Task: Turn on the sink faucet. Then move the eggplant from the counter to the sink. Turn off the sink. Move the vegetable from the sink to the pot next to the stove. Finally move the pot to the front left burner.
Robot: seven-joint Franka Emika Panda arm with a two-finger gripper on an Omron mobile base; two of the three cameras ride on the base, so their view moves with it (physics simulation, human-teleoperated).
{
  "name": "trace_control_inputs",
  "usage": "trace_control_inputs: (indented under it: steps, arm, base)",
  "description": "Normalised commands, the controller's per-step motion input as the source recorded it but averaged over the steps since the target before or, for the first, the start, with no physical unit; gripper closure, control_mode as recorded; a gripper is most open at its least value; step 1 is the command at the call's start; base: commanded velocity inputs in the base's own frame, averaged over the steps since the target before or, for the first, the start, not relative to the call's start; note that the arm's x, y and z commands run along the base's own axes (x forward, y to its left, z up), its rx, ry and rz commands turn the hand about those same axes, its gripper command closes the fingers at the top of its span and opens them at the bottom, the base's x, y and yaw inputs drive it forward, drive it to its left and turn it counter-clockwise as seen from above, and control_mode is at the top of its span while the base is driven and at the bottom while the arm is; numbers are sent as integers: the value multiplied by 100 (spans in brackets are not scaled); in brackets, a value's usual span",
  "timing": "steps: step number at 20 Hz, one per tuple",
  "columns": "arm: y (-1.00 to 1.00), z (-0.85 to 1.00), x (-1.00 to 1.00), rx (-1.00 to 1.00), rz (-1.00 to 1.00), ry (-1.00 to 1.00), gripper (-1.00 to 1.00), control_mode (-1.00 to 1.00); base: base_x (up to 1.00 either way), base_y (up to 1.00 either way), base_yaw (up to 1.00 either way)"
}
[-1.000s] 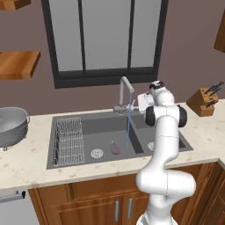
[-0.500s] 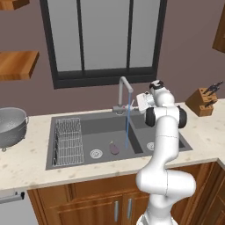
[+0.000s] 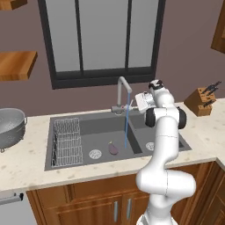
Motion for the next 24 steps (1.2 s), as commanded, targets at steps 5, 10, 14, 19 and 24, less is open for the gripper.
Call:
trace_control_inputs:
  steps: [5,10,14,19,24]
  arm:
    - [82,19,-4,0,7,3,-100,-100]
    - [18,2,5,0,0,16,-100,-100]
    - [32,22,0,-5,0,5,-100,-100]
    - [43,22,0,-6,0,0,-100,-100]
    - [48,24,0,-3,3,0,-100,-100]
  base:
    - [0,0,0]
    - [0,0,0]
    - [0,0,0]
    - [0,0,0]
    - [0,0,0]
